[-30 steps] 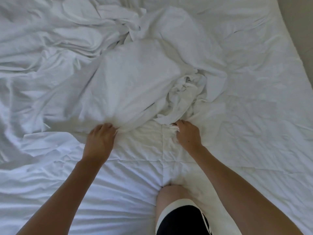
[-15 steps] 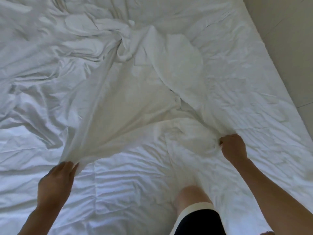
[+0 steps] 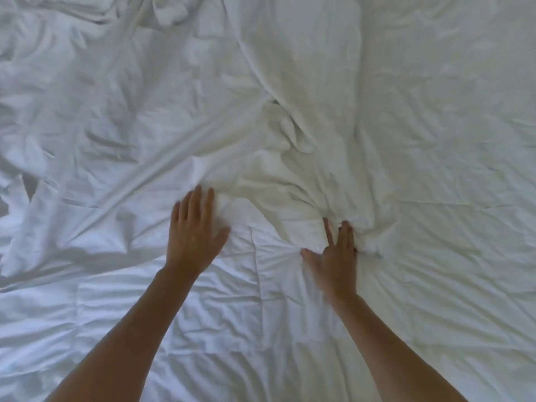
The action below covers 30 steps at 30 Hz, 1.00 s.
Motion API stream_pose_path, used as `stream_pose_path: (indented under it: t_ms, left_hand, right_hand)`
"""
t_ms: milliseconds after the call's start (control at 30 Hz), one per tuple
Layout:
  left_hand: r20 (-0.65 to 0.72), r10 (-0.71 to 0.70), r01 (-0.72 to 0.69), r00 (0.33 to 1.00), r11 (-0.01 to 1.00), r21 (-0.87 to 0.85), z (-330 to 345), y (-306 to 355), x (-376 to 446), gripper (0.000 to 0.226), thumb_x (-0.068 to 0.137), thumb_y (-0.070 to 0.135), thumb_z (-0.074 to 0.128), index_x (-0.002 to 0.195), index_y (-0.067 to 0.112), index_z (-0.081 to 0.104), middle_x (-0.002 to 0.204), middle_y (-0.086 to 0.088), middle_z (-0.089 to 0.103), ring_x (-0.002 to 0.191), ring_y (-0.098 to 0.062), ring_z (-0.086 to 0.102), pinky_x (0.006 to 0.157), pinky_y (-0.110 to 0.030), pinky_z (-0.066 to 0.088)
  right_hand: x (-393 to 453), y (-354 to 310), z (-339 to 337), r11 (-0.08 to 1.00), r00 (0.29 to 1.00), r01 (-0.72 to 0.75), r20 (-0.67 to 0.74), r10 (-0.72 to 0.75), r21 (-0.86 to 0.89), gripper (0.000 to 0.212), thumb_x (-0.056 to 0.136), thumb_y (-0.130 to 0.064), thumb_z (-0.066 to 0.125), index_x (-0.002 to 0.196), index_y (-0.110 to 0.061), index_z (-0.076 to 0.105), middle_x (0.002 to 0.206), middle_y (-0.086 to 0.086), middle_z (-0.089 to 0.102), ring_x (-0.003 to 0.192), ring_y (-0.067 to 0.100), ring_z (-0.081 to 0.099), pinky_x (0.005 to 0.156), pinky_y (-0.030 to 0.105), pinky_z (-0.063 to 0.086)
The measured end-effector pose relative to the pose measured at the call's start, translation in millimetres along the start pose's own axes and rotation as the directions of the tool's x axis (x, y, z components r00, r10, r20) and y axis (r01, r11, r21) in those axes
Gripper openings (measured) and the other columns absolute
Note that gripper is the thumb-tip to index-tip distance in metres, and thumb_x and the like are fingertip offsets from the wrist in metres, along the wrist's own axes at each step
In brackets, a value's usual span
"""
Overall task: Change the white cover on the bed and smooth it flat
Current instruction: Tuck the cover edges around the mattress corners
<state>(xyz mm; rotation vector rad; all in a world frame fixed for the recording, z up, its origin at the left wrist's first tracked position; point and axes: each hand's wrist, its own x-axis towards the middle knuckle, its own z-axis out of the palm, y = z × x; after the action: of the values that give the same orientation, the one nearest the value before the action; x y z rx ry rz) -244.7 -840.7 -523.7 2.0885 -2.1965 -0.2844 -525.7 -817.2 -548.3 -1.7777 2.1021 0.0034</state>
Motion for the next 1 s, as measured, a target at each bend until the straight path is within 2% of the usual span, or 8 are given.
stream_pose_path:
  t_ms: [100, 233, 367, 533, 667, 767, 867, 1000]
  left_hand:
    - [-0.017, 0.058, -0.058, 0.998, 0.998, 0.004, 22.3, 57.0, 22.5, 0.063, 0.073, 0.027, 0.075, 0.13, 0.008, 0.055, 0.129, -0.025, 0.052, 0.115, -0.041, 0.051, 0.099, -0.054, 0.04]
    - [-0.129, 0.0, 0.0, 0.992, 1.0, -0.001, 23.2, 92.6, 28.8, 0.043, 0.062, 0.009, 0.081, 0.103, 0.008, 0.069, 0.111, -0.025, 0.06, 0.098, -0.044, 0.058, 0.088, -0.052, 0.045]
    - [-0.163, 0.01, -0.014, 0.986, 1.0, -0.025, 2.7, 120.8, 6.8, 0.034, 0.055, -0.014, 0.065, 0.086, 0.0, 0.066, 0.096, -0.021, 0.059, 0.079, -0.039, 0.058, 0.063, -0.042, 0.049]
    - [-0.077, 0.285, -0.295, 0.955, 0.933, -0.206, 1.2, 190.9, -45.1, 0.022, 0.057, 0.004, 0.044, 0.075, 0.011, 0.055, 0.066, -0.004, 0.052, 0.054, -0.024, 0.052, 0.043, -0.028, 0.04]
    - [-0.045, 0.488, -0.476, 0.872, 0.821, -0.317, 20.3, 262.5, -92.7, 0.024, 0.054, 0.011, 0.048, 0.077, 0.017, 0.051, 0.065, 0.002, 0.054, 0.053, -0.018, 0.052, 0.044, -0.024, 0.039]
    - [0.153, 0.536, -0.486, 0.831, 0.831, -0.27, 38.7, 265.2, -129.3, 0.033, 0.04, 0.015, 0.077, 0.07, 0.02, 0.062, 0.063, 0.005, 0.056, 0.05, -0.015, 0.055, 0.042, -0.021, 0.04]
    - [0.216, 0.423, -0.362, 0.88, 0.892, -0.271, 45.6, 223.8, -148.1, 0.06, 0.034, 0.023, 0.087, 0.089, 0.018, 0.063, 0.074, 0.002, 0.065, 0.058, -0.018, 0.063, 0.045, -0.021, 0.048]
    - [0.062, 0.352, -0.338, 0.934, 0.926, -0.167, 37.9, 157.8, -154.3, 0.046, 0.054, 0.023, 0.073, 0.097, 0.013, 0.06, 0.074, -0.007, 0.065, 0.06, -0.028, 0.066, 0.051, -0.031, 0.054]
  right_hand:
    - [-2.6, 17.4, -0.5, 0.989, 0.979, 0.128, -0.167, -0.115, 0.072, 0.062, 0.084, -0.045, 0.06, 0.138, -0.017, 0.049, 0.143, 0.022, 0.043, 0.133, 0.035, 0.041, 0.1, 0.046, 0.043]
    - [6.9, 51.6, -27.2, 0.954, 0.895, 0.298, -0.336, -0.293, -0.038, 0.047, 0.062, -0.005, 0.073, 0.107, -0.015, 0.068, 0.1, 0.003, 0.068, 0.092, 0.023, 0.065, 0.069, 0.034, 0.054]
    - [25.8, 82.9, -66.9, 0.86, 0.81, 0.493, -0.293, -0.508, -0.13, 0.034, 0.062, 0.001, 0.062, 0.093, -0.012, 0.068, 0.073, 0.003, 0.064, 0.061, 0.025, 0.063, 0.05, 0.03, 0.051]
    - [36.3, 136.5, -183.5, 0.797, 0.726, 0.538, -0.329, -0.604, -0.274, 0.035, 0.066, -0.005, 0.055, 0.096, -0.011, 0.072, 0.068, 0.005, 0.058, 0.051, 0.026, 0.056, 0.042, 0.023, 0.036]
    - [10.3, 164.3, -203.1, 0.55, 0.644, 0.736, 0.158, -0.748, -0.396, 0.041, 0.05, -0.001, 0.075, 0.088, -0.017, 0.072, 0.073, 0.005, 0.06, 0.055, 0.026, 0.058, 0.042, 0.029, 0.04]
    - [-39.5, 170.2, -159.0, 0.511, 0.547, 0.81, 0.689, -0.476, -0.289, 0.04, 0.074, -0.015, 0.074, 0.113, -0.017, 0.064, 0.126, 0.015, 0.052, 0.1, 0.031, 0.057, 0.075, 0.039, 0.048]
    - [-57.0, 167.1, -152.7, 0.79, 0.645, 0.58, 0.705, -0.296, -0.199, 0.045, 0.083, -0.053, 0.06, 0.111, -0.018, 0.063, 0.13, 0.0, 0.048, 0.111, 0.023, 0.052, 0.084, 0.028, 0.041]
    - [-59.1, 177.7, -152.3, 0.975, 0.962, 0.182, 0.184, -0.203, 0.126, 0.052, 0.084, -0.065, 0.038, 0.069, -0.019, 0.058, 0.058, -0.008, 0.056, 0.054, 0.007, 0.054, 0.054, 0.021, 0.039]
